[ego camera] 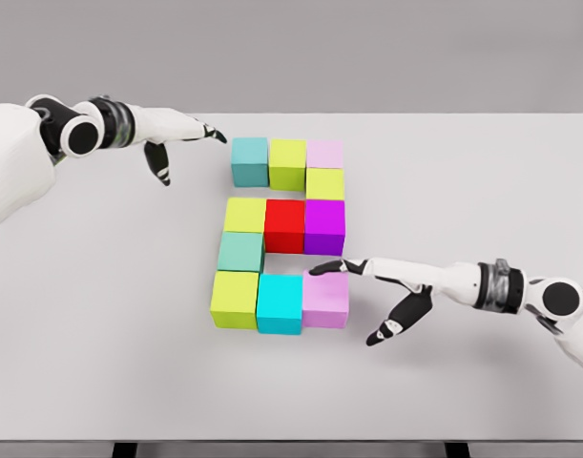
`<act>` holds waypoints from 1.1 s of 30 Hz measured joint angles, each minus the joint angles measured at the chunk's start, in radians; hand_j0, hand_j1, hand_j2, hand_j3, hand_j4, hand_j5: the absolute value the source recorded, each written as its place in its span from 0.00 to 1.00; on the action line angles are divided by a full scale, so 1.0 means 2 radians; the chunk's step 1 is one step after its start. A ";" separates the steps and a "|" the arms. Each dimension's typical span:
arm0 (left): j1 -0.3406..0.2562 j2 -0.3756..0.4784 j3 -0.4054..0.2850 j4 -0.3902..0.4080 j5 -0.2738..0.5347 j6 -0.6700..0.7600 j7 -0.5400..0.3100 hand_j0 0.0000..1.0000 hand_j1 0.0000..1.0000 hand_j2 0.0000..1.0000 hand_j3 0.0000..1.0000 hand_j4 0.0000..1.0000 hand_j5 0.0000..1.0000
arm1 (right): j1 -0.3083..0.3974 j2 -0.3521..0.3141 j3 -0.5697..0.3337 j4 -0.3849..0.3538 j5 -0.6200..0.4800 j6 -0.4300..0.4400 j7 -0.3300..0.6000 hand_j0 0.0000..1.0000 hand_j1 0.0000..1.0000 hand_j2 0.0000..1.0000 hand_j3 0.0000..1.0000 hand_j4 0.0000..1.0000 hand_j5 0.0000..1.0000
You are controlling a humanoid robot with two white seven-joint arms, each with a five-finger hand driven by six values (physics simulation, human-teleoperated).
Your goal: Assemble the squares on the desktop into the number 2
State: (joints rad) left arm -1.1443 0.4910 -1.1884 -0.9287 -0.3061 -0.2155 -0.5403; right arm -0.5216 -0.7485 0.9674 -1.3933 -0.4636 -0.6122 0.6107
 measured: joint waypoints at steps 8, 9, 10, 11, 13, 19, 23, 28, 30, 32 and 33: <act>0.001 -0.019 0.000 0.025 -0.006 0.000 0.000 1.00 1.00 1.00 1.00 1.00 1.00 | 0.000 -0.002 0.003 -0.001 0.001 0.000 0.000 1.00 1.00 1.00 1.00 1.00 1.00; 0.001 -0.019 0.000 0.025 -0.007 0.000 0.000 1.00 1.00 1.00 1.00 1.00 1.00 | 0.000 -0.002 0.003 -0.001 0.001 0.000 0.000 1.00 1.00 1.00 1.00 1.00 1.00; 0.001 -0.019 0.000 0.025 -0.007 0.000 0.000 1.00 1.00 1.00 1.00 1.00 1.00 | -0.001 -0.003 0.004 -0.001 0.001 0.000 0.000 1.00 1.00 1.00 1.00 1.00 1.00; 0.001 -0.020 0.000 0.025 -0.007 0.000 0.000 1.00 1.00 1.00 1.00 1.00 1.00 | 0.000 -0.003 0.004 -0.001 0.001 0.000 0.000 1.00 1.00 1.00 1.00 1.00 1.00; 0.001 -0.020 0.000 0.024 -0.007 -0.001 0.000 1.00 1.00 1.00 1.00 1.00 1.00 | 0.000 -0.003 0.004 -0.001 0.001 0.000 0.000 1.00 1.00 1.00 1.00 1.00 1.00; 0.000 -0.020 0.000 0.022 -0.007 -0.002 0.000 1.00 1.00 1.00 1.00 1.00 1.00 | 0.000 -0.004 0.004 -0.003 0.001 0.000 0.000 1.00 1.00 1.00 1.00 1.00 1.00; 0.000 -0.021 0.000 0.021 -0.007 -0.002 0.000 1.00 1.00 1.00 1.00 1.00 1.00 | 0.000 -0.005 0.005 -0.006 0.001 0.000 0.000 1.00 1.00 1.00 1.00 1.00 1.00; 0.000 -0.021 0.000 0.020 -0.006 -0.002 0.000 1.00 1.00 1.00 1.00 1.00 1.00 | -0.005 -0.005 0.001 -0.006 0.000 0.000 0.000 1.00 1.00 1.00 1.00 1.00 1.00; 0.000 -0.021 0.000 0.020 -0.006 -0.003 0.000 1.00 1.00 1.00 1.00 1.00 1.00 | -0.010 -0.004 -0.006 -0.004 0.000 0.000 0.000 1.00 1.00 1.00 1.00 1.00 1.00; 0.000 -0.021 0.000 0.020 -0.006 -0.003 0.000 1.00 1.00 1.00 1.00 1.00 1.00 | -0.013 -0.003 -0.019 -0.003 0.000 0.000 0.000 1.00 1.00 1.00 1.00 1.00 1.00; 0.000 -0.021 0.000 0.020 -0.006 -0.003 0.000 1.00 1.00 1.00 1.00 1.00 1.00 | -0.015 -0.003 -0.026 -0.003 0.000 0.000 0.000 1.00 1.00 1.00 1.00 1.00 1.00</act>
State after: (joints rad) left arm -1.1444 0.4487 -1.1888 -0.8892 -0.3187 -0.2219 -0.5394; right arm -0.5522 -0.7537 0.9152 -1.4001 -0.4634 -0.6126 0.6110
